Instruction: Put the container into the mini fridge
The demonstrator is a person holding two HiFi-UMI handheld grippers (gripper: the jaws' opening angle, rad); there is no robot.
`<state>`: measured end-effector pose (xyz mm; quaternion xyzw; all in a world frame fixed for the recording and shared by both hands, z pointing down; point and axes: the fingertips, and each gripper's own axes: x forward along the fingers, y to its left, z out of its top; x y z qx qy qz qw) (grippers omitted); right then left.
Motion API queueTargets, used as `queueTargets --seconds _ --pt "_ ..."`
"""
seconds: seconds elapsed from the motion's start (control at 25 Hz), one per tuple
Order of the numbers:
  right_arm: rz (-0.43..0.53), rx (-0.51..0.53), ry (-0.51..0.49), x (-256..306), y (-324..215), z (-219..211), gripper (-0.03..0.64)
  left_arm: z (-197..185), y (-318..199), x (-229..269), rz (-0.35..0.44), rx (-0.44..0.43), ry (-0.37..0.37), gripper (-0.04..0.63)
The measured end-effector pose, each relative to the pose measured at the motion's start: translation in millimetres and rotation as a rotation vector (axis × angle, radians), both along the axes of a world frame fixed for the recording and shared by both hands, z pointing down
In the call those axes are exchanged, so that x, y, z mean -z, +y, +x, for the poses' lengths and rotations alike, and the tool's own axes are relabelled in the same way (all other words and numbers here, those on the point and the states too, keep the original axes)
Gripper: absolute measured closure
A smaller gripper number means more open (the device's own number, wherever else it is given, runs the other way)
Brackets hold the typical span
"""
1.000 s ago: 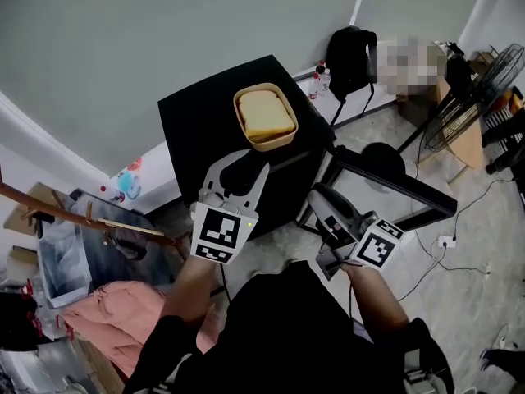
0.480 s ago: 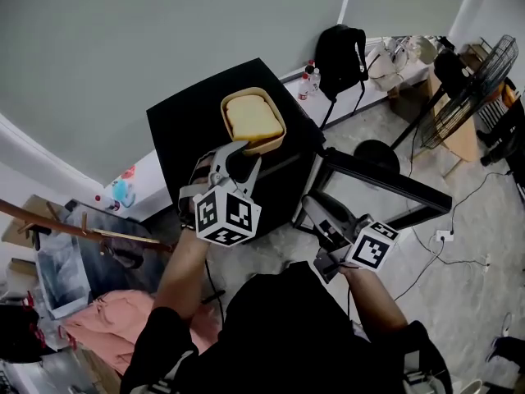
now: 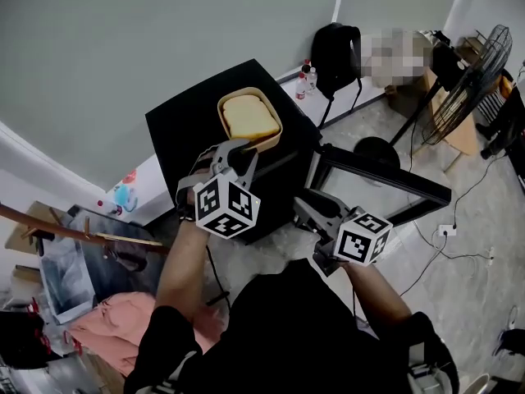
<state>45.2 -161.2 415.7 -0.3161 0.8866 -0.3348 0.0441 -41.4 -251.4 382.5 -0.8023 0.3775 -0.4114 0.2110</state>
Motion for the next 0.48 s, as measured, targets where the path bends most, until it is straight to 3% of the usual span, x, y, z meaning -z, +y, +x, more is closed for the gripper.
queueTargets --seconds 0.12,0.32,0.48 --pt "-0.01 0.007 0.006 0.2 1.9 -5.9 0.472 -0.1 8.4 2.1 -0.026 -0.028 0.021 0.551" --pt "0.001 0.028 0.001 7.7 4.4 -11.9 0.471 0.4 27.0 8.3 -0.064 -0.05 0.147 0.561" --pt "-0.031 0.038 -0.067 13.7 4.8 -15.4 0.471 3.6 45.5 10.7 -0.086 -0.094 0.145 0.563"
